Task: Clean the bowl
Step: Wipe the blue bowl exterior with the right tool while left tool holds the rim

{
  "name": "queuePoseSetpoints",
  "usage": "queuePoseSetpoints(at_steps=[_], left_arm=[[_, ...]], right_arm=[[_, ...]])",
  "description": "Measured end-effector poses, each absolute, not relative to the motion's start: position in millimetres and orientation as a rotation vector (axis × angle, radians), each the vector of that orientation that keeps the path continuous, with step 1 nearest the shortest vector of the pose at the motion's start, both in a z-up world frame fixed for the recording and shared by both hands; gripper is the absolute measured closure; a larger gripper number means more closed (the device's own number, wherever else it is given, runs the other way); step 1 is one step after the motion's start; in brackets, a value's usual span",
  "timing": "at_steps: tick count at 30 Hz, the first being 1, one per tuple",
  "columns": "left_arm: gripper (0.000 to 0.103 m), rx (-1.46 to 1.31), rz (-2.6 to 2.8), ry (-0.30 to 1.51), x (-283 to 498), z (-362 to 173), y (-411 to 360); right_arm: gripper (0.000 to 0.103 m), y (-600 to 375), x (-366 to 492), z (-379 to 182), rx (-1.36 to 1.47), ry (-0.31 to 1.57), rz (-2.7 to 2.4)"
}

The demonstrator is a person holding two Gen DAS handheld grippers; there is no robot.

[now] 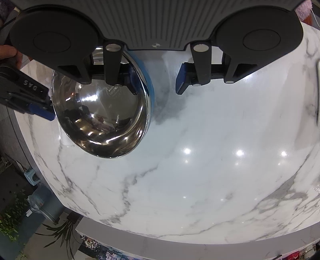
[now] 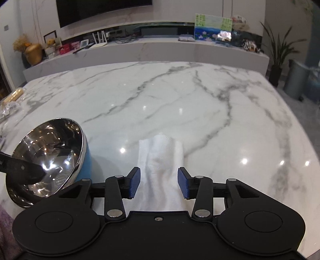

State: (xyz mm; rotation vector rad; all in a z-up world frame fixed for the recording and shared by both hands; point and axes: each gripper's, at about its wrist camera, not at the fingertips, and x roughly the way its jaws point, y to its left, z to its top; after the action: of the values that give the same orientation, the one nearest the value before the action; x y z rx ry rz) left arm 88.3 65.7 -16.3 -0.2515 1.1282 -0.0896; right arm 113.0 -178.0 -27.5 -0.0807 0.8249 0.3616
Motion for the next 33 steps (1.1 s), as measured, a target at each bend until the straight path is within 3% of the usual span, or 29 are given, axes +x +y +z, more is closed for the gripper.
queuePoseSetpoints(at_steps=[7,13,20,24,26,33], left_arm=[[0.065,-0.25,-0.097,1.114,84.4,-18.5,64.2],[0.065,-0.266,-0.105,1.11,81.8,-18.2,64.5],[0.068,-0.319,-0.103,1.092,78.9,-13.7,69.5],[0.08,-0.324,-0.11,1.091,80.2,-11.1,69.3],[0.084,-0.324,-0.115,1.094,80.9,-10.7,67.9],[0.084,-0.328,-0.107,1.101,80.8,-10.4,65.6]], right_arm=[[0.083,-174.6,106.9,-39.3,-0.099,0.805,0.309],[0.093,-183.5,111.3,-39.9,-0.012,0.823,0.308],[0.093,-227.9,122.1,-38.5,0.532,0.886,0.429],[0.092,-237.8,124.0,-47.5,0.779,0.902,0.505],[0.092,-230.1,127.9,-53.6,0.837,0.919,0.557],[0.092,-207.8,122.5,-70.1,0.876,0.986,0.633]])
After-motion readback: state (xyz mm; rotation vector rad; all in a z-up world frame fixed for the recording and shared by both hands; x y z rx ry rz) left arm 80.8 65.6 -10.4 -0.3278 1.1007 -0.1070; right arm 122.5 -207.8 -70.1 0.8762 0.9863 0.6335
